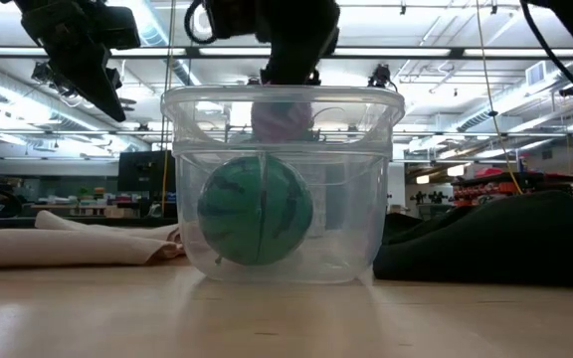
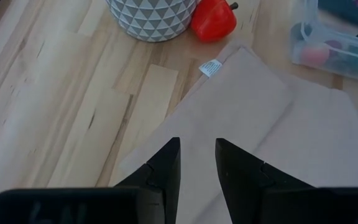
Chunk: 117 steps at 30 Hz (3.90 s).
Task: Pick and placing Produce into tupperware
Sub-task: Put the purple onion into the transparent container, then put the red apple into the transparent container
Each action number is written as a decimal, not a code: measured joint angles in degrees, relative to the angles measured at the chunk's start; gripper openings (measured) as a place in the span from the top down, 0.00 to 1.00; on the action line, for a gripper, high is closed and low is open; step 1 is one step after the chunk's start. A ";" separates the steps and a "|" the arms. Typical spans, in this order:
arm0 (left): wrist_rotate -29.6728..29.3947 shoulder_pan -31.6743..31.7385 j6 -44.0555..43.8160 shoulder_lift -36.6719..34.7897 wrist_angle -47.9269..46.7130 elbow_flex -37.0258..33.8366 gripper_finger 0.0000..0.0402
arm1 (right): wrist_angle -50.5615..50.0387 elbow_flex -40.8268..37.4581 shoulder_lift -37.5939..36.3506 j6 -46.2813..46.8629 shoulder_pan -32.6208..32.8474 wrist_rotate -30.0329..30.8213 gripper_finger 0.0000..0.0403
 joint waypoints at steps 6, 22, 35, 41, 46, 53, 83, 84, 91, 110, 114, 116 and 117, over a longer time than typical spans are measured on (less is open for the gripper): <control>0.00 0.00 -0.02 -0.01 -0.32 0.00 0.73 | -0.12 -0.01 2.15 -0.09 0.03 -0.04 0.32; 0.01 0.00 -0.04 -0.01 -0.32 0.00 0.73 | 1.43 -2.38 2.17 1.53 2.66 -0.16 0.32; 0.02 0.00 -0.42 -0.01 -0.32 0.00 0.73 | 1.43 -2.38 2.16 4.52 3.68 4.07 0.32; 0.02 0.00 -0.42 -0.01 -0.32 0.00 0.73 | 1.22 -2.38 2.16 4.89 4.39 5.14 0.32; 0.01 0.00 -0.41 -0.01 -0.31 0.00 0.73 | 1.04 -2.38 2.16 5.05 4.38 5.98 0.32; 0.00 0.00 -0.39 -0.01 -0.30 0.00 0.73 | 1.28 -4.90 2.07 5.71 4.39 5.57 0.32; 0.02 0.00 -0.42 -0.01 -0.30 0.00 0.73 | 1.59 -5.11 2.08 5.81 4.39 5.31 0.23; 0.00 -0.01 -0.39 -0.01 -0.30 0.00 0.73 | 1.45 -5.11 2.10 5.81 4.39 5.31 0.23; 0.00 -0.02 -0.35 -0.01 -0.23 0.00 0.73 | -7.90 -3.82 -1.09 2.74 4.33 5.98 0.25; 0.00 0.00 -0.37 -0.01 1.53 0.00 0.73 | -11.36 -3.72 -23.29 9.03 -2.98 8.92 0.29; 0.00 0.00 -0.39 -0.01 3.72 0.00 0.73 | -11.52 -3.72 -25.90 7.59 -5.21 9.04 0.31; 0.00 0.00 -0.40 -0.01 4.60 0.00 0.73 | -11.50 -3.72 -27.15 6.11 -6.25 10.24 0.32; 0.00 0.00 -0.41 0.00 4.94 0.00 0.73 | -11.24 -3.72 -27.67 5.37 -6.75 10.94 0.32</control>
